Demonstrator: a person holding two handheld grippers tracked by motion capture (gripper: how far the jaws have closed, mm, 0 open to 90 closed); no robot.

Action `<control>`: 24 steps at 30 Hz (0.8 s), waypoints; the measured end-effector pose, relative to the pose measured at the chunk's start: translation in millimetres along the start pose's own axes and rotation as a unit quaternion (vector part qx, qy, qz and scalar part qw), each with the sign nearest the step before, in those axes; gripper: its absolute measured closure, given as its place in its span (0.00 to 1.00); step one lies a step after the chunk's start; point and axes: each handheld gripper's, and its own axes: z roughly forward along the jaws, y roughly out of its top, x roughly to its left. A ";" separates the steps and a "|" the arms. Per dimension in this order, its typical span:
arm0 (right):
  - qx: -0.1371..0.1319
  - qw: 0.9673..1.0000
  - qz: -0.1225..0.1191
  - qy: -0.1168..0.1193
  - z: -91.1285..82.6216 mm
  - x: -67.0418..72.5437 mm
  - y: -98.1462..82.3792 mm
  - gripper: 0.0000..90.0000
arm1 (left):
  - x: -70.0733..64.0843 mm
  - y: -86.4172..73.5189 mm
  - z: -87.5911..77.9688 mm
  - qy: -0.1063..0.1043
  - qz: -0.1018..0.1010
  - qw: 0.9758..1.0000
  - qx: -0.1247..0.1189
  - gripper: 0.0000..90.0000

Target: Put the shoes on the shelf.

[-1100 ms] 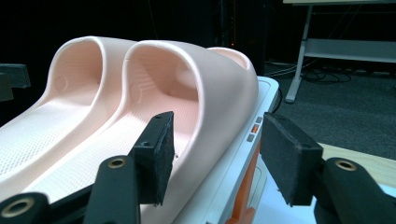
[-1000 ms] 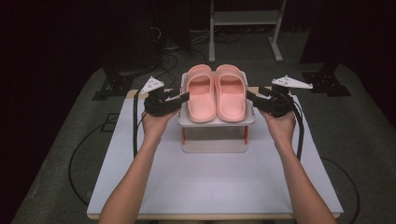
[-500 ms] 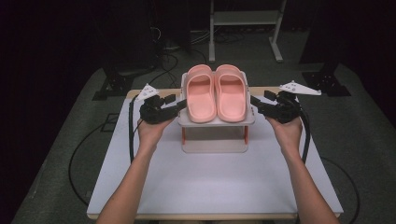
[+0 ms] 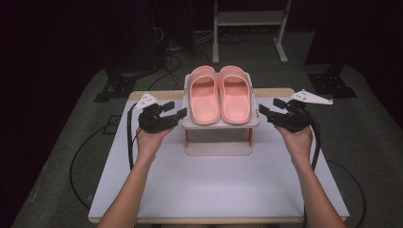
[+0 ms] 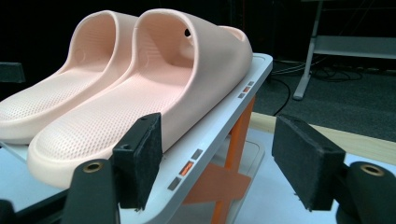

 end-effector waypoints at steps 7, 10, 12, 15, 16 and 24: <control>-0.001 1.000 -0.001 0.001 -6.2 -1.5 -5.2 0.34 | -1.1 -6.1 -4.0 0.001 -0.002 1.000 0.000 0.35; 0.002 1.000 0.002 0.002 -8.4 -2.4 -9.3 0.34 | -1.5 -9.2 -5.3 0.003 -0.002 1.000 0.000 0.33; 0.002 1.000 0.001 0.002 -9.6 -3.3 -12.2 0.33 | -1.2 -11.3 -6.5 0.003 -0.003 1.000 0.001 0.32; 0.002 1.000 0.003 0.002 -11.5 -4.9 -16.1 0.32 | -1.1 -14.1 -7.7 0.005 -0.003 1.000 0.002 0.30; 0.003 1.000 0.004 0.001 -12.4 -5.1 -17.1 0.32 | -1.2 -14.9 -8.1 0.006 -0.005 1.000 0.003 0.29; 0.000 1.000 0.001 -0.002 -19.6 -7.4 -25.1 0.31 | -2.6 -23.0 -11.8 0.012 0.000 1.000 0.006 0.23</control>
